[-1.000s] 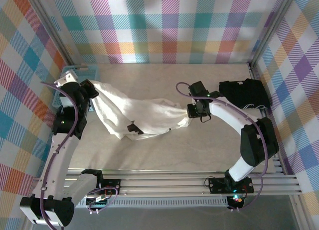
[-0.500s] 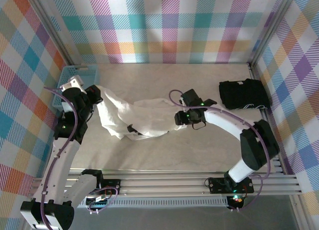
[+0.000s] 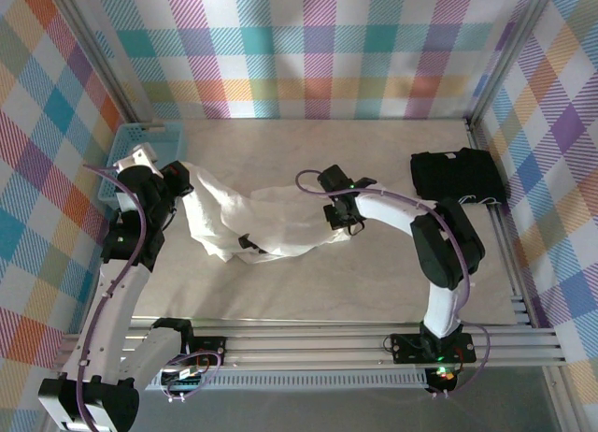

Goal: Fold the inside-out t-shirt

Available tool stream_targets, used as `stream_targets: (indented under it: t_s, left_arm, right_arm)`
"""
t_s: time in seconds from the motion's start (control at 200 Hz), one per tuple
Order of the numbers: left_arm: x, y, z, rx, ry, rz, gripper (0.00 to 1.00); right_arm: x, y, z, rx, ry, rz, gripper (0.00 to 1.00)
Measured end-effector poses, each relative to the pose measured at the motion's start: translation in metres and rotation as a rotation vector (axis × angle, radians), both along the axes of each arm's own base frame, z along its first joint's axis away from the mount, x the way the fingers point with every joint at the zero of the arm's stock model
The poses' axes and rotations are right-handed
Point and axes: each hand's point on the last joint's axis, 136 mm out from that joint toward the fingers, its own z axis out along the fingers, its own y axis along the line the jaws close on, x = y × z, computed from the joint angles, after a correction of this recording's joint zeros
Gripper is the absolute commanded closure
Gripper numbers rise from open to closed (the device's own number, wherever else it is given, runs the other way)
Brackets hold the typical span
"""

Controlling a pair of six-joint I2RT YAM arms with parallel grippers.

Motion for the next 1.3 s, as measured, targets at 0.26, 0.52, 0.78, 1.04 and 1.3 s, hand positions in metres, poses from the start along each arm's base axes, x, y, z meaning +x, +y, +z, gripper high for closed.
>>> stream_targets:
  t_s: [0.26,0.52,0.78,1.04,1.3]
  left_arm:
    - [-0.002,0.006,0.002,-0.004,0.006,0.034,1.00]
    - [-0.006,0.039,0.055,-0.032,-0.072,0.130,1.00]
    - [-0.020,0.107,0.113,-0.076,-0.179,0.313,1.00]
    - [-0.008,0.088,0.073,-0.123,-0.088,0.180,1.00]
    - [-0.019,0.055,-0.014,-0.189,0.116,0.027,1.00]
  right_arm:
    - [0.007,-0.038,0.071,0.179,-0.133,-0.061,0.93]
    - [0.024,-0.062,0.191,0.663,-0.385,-0.043,1.00]
    - [0.036,-0.089,0.250,1.026,-0.462,-0.003,1.00]
    - [0.006,-0.055,0.209,1.144,-0.260,0.030,1.00]
    - [-0.082,-0.024,0.088,0.903,0.101,-0.132,0.86]
